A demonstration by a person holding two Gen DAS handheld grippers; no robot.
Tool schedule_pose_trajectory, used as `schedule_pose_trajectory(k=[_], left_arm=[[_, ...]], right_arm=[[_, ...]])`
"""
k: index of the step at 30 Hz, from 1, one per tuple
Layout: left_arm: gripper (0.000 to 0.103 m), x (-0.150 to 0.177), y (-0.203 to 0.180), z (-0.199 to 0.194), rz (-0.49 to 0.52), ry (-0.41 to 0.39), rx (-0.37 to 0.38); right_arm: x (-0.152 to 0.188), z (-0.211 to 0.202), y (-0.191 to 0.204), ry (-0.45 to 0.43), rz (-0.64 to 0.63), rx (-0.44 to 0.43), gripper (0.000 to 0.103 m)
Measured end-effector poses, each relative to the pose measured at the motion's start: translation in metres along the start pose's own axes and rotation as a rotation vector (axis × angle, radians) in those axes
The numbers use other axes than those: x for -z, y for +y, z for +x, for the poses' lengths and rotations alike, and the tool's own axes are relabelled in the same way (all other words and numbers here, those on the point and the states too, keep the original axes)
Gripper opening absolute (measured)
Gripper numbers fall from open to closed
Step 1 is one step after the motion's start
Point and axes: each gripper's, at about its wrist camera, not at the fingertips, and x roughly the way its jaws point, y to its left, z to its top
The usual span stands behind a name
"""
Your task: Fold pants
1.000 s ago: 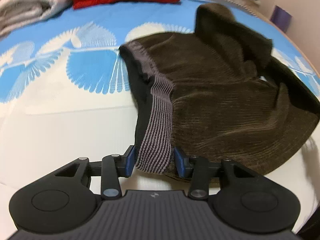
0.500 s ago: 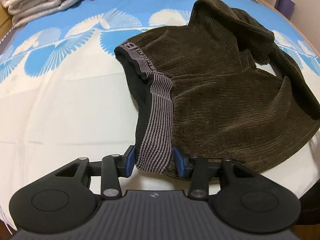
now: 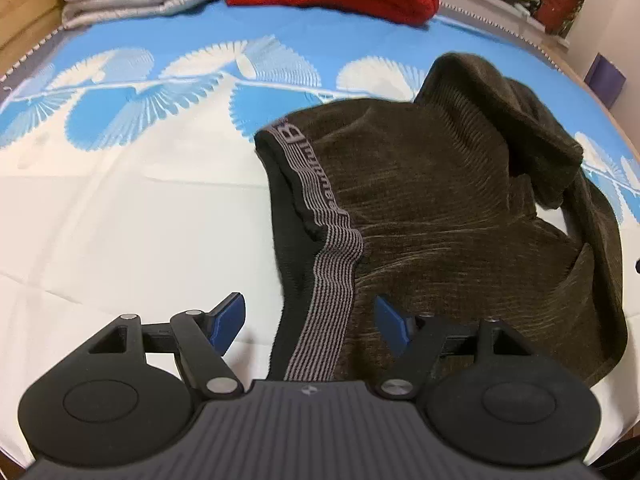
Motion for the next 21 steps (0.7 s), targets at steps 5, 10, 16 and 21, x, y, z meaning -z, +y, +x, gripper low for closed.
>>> schedule_pose_trajectory(k=[5,10,16,21], left_arm=[[0.079,-0.006,-0.011,0.021,0.044,0.053,-0.003],[0.079,-0.005,-0.013,0.045,0.079,0.135,-0.033],[0.078,0.005,-0.021,0.057,0.155,0.177,-0.071],[0.045,0.015,-0.027,0.059,0.2,0.168,-0.075]], right_arm=[[-0.017,0.039,0.023,0.046,-0.004,-0.009,0.049],[-0.019,0.08,0.05,0.156,-0.111,0.047,0.047],[-0.018,0.085,0.044,0.164,-0.078,0.116,0.007],[-0.015,0.044,0.004,0.06,0.059,0.188,0.007]])
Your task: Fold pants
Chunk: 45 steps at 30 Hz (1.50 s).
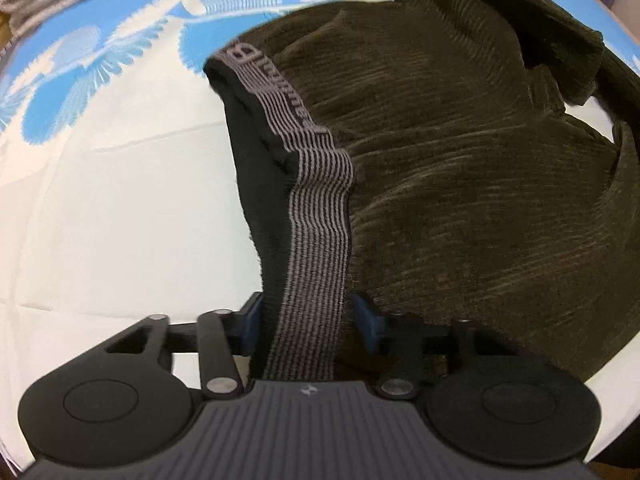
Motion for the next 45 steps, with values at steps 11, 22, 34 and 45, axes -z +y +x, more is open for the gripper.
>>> schedule_pose_trajectory(k=[11,22,34,45], left_arm=[[0.009,0.022,0.011,-0.034,-0.005,-0.098,0.0],[0.065,0.006,0.017,-0.029,-0.106,-0.038,0.064],[0.074,-0.004,-0.015,-0.007,-0.008,0.011,0.022],[0.048,-0.01,-0.008,0.004,-0.01,0.022,-0.008]], right_arm=[[0.073,-0.011,-0.072,0.374,-0.042,-0.038,0.007],[0.053,-0.057,-0.111,0.061,0.229,-0.181,0.036],[0.023,0.008,-0.054,0.094,0.015,-0.036,0.048],[0.002,0.01,-0.072,-0.057,0.124,0.068,0.01]])
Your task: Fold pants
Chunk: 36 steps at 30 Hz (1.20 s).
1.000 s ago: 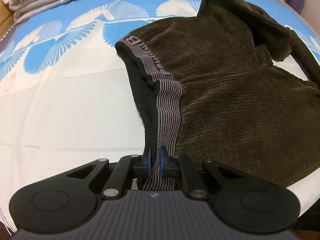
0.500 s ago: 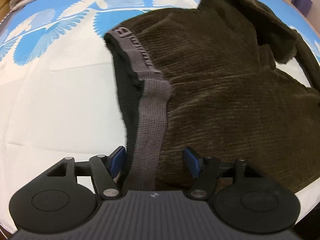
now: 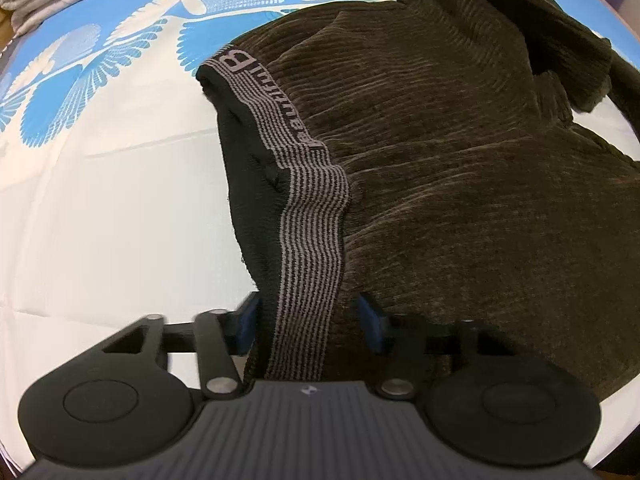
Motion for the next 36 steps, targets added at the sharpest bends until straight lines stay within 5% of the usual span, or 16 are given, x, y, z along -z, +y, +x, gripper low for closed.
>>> schedule_pose_trajectory(k=[4,7,10,12,20,27,36], left_arm=[[0.044,0.003,0.0,-0.004,0.008,-0.01,-0.014],[0.044,0.004,-0.001,-0.005,0.011,-0.014,-0.017],[0.044,0.006,-0.003,-0.005,0.026,-0.017,-0.026],[0.044,0.007,-0.004,-0.006,0.03,-0.018,-0.033],[0.034,0.012,-0.003,-0.011,0.042,-0.016,-0.05],[0.034,0.027,0.022,-0.016,-0.015,0.049,-0.138],[0.035,0.019,0.03,-0.012,-0.057,0.03,-0.107]], right_arm=[[0.005,-0.018,-0.072,-0.025,0.261,0.144,0.009],[0.036,-0.014,-0.131,0.152,0.448,0.249,0.009],[0.076,-0.005,-0.17,0.369,0.534,0.22,0.009],[0.088,-0.007,-0.182,0.408,0.513,0.184,0.01],[0.108,-0.024,-0.23,0.316,0.677,-0.061,0.017],[0.107,-0.02,-0.251,0.243,0.725,-0.031,0.046],[0.092,0.018,-0.256,0.198,0.881,-0.018,0.043]])
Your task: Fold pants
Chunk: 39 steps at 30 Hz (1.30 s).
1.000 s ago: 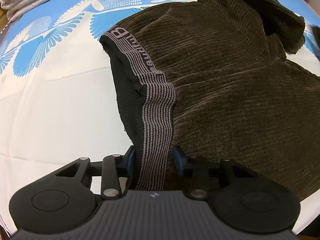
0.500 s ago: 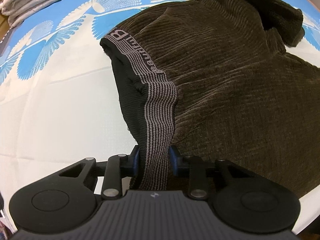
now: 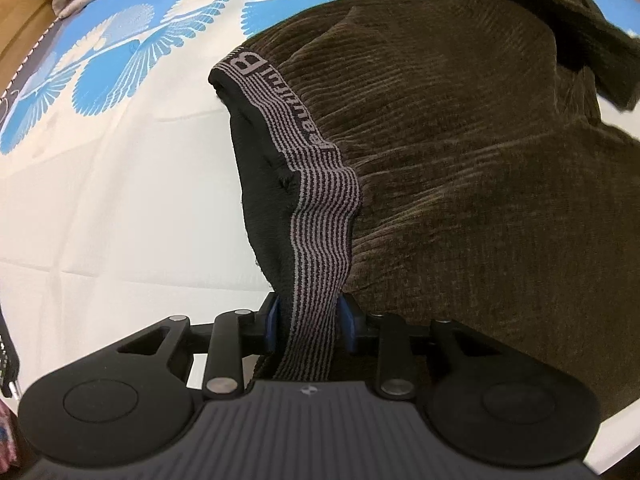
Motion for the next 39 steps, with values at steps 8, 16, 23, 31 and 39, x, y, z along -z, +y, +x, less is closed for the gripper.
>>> schedule_pose_trajectory(k=[8,16,23,31,39], left_arm=[[0.035,0.005,-0.011,-0.003,0.031,-0.022,0.048],[0.037,0.014,-0.008,-0.005,0.045,-0.007,0.021],[0.037,0.008,-0.008,-0.004,0.061,-0.021,0.032],[0.035,0.012,-0.005,0.001,0.085,-0.015,0.039],[0.035,0.016,0.002,0.0,0.081,-0.018,0.037]], right_arm=[[-0.002,-0.036,-0.016,-0.19,0.098,0.206,0.01],[-0.004,-0.041,-0.054,-0.121,0.176,0.277,0.042],[-0.005,-0.045,-0.076,-0.12,0.174,0.281,0.014],[-0.001,-0.06,-0.054,-0.197,0.079,0.39,0.027],[0.004,-0.062,-0.042,-0.171,0.006,0.426,0.031]])
